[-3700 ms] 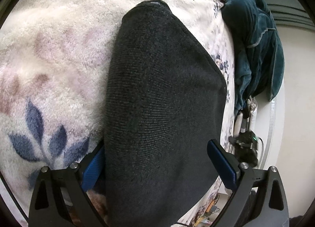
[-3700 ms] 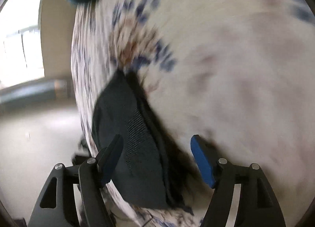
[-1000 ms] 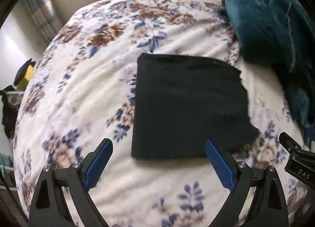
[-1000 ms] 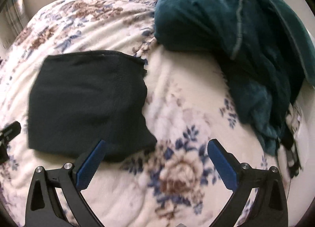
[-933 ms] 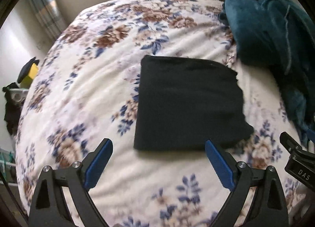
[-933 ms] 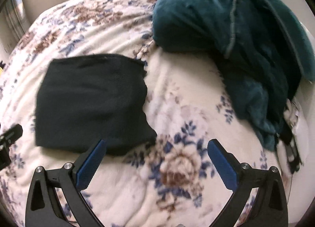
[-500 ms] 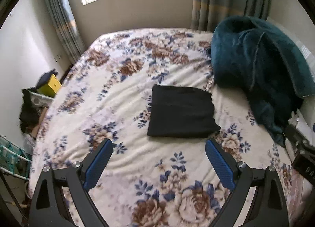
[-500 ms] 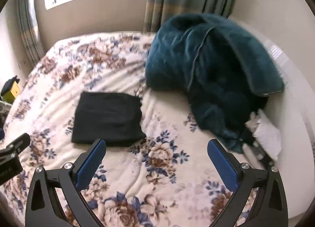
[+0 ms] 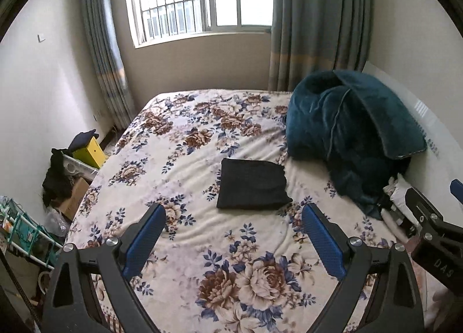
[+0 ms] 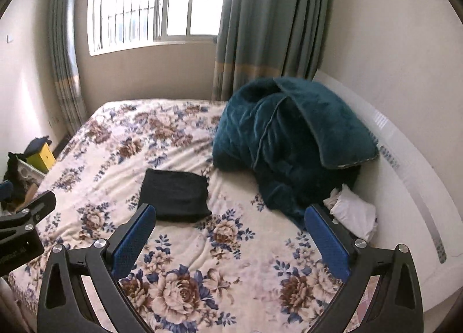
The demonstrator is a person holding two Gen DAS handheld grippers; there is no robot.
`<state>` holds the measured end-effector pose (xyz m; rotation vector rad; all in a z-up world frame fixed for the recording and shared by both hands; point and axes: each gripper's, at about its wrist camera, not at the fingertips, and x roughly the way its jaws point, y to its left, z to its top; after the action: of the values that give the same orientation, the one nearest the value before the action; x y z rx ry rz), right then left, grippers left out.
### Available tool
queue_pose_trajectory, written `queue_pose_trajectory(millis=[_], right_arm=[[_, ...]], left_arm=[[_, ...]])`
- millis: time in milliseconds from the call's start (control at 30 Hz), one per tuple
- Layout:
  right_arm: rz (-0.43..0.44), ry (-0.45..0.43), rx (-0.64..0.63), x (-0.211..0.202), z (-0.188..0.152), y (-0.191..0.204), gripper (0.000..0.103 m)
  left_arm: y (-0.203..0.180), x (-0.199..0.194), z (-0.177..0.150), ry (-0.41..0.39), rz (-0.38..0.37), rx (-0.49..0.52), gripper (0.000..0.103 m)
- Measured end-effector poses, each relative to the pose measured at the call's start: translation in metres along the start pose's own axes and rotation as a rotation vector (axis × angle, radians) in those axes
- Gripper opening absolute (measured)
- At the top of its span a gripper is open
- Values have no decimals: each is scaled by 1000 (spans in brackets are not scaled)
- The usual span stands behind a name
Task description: Fold small clothes
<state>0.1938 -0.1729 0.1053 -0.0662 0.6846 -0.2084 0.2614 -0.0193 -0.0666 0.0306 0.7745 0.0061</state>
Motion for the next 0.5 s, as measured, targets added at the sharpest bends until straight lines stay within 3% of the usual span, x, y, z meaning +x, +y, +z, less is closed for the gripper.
queue_pose_trajectory(millis=[200,500], right_arm=[[23,-40,1,-58,-6,-8,103],[58,-47,-17,-96,-15,-9,103]], left_arm=[[4,-31,-16,-19,-1,-14,96],[6,-52,-30,-33,3,-35,103]])
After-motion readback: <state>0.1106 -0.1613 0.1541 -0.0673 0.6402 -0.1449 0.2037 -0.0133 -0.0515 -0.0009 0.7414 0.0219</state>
